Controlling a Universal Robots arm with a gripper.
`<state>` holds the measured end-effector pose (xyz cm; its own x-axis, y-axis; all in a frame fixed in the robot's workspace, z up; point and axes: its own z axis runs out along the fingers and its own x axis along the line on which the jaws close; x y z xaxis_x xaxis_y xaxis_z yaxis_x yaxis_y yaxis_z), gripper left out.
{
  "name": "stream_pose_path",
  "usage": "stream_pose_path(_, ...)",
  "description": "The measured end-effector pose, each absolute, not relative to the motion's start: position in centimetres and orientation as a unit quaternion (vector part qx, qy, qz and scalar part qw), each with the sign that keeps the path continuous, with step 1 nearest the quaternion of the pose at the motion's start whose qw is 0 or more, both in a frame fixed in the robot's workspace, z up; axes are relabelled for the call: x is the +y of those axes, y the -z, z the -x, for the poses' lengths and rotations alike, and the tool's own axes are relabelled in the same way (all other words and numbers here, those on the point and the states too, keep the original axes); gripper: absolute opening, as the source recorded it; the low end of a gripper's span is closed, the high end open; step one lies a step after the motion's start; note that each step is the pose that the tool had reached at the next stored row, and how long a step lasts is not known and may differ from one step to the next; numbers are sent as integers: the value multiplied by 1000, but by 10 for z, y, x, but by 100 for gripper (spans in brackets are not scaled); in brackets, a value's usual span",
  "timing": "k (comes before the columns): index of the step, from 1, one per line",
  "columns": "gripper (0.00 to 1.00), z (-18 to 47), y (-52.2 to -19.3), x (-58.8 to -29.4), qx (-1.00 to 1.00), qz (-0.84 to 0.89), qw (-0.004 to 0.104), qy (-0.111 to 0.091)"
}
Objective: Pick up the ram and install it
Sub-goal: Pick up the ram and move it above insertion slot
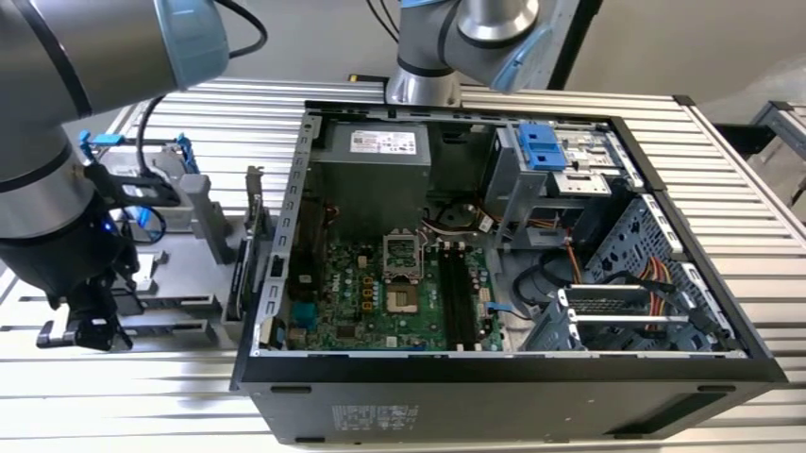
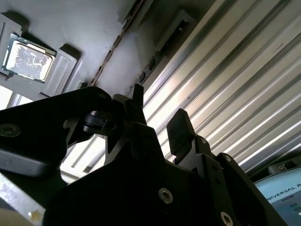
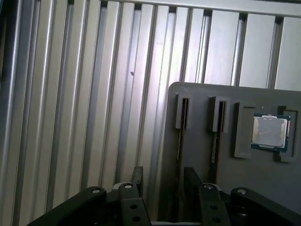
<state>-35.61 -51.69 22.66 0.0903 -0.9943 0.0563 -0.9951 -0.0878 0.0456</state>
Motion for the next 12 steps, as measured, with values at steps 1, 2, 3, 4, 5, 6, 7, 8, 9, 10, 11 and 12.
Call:
stream_pose_path(1, 100, 356, -226, -516, -676, -736, 36, -5)
stream_pose_path(2, 100, 356, -226, -516, -677, -735, 36, -5)
stream_pose_path(3, 100, 356, -226, -515, -678, -734, 36, -5)
stream_pose_path(4, 100, 356, -225, -515, -678, -734, 36, -5)
stream_pose_path(5, 100, 356, -225, -514, -678, -734, 36, -5)
stream_pose_path(6, 100, 356, -224, -512, -679, -733, 36, -5)
stream_pose_path(7, 100, 356, -224, -511, -679, -733, 36, -5)
stream_pose_path(8, 100, 356, -223, -510, -679, -733, 36, -5)
stream_pose_path(9, 100, 356, -222, -509, -680, -733, 36, -6)
stream_pose_path(10, 100, 356, -222, -509, -680, -733, 36, -6)
stream_pose_path(11, 100, 356, -221, -508, -680, -732, 36, -6)
stream_pose_path(12, 100, 355, -220, -507, -680, -732, 36, -6)
